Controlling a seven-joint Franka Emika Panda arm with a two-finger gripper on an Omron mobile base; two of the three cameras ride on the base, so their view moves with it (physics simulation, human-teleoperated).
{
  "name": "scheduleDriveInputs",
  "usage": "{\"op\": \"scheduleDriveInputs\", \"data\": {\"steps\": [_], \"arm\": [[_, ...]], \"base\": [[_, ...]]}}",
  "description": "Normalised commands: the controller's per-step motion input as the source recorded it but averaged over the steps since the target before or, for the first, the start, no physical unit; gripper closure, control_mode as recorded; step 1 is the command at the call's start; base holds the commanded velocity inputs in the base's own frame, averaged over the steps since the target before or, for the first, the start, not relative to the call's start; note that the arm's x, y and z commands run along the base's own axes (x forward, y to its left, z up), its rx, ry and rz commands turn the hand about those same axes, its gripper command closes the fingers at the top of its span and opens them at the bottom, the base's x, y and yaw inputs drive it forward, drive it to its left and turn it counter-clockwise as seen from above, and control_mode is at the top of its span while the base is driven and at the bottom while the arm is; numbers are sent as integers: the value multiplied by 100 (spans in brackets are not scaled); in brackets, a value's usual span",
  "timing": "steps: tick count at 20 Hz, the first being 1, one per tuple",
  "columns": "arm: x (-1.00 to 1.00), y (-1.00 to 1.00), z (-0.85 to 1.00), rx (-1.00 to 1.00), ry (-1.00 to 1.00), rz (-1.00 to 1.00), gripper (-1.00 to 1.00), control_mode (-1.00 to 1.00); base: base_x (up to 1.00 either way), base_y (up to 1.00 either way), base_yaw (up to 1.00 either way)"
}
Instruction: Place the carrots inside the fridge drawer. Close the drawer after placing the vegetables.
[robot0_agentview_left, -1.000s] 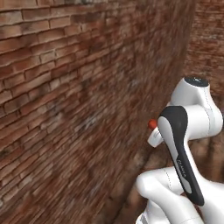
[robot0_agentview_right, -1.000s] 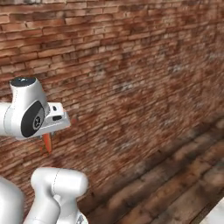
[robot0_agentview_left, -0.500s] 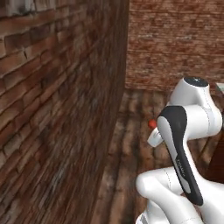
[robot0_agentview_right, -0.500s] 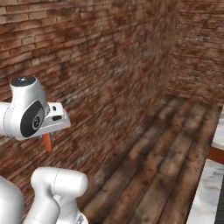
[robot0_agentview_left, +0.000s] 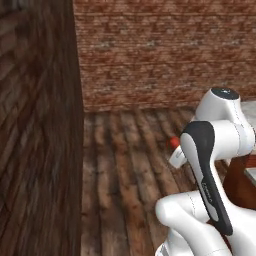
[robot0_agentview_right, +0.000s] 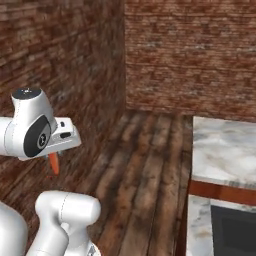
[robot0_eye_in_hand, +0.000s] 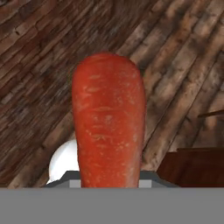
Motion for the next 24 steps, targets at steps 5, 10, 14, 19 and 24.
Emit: {"op": "scheduleDriveInputs", "data": {"steps": [5, 10, 14, 19, 24], "arm": [[0, 0, 0, 0, 0, 0, 100, 100], [0, 0, 0, 0, 0, 0, 100, 100], [0, 0, 0, 0, 0, 0, 100, 100], [0, 0, 0, 0, 0, 0, 100, 100], [0, 0, 0, 0, 0, 0, 100, 100]], "base": [[100, 0, -46], [100, 2, -42], [100, 8, -43], [100, 17, -44], [100, 41, -45]]}}
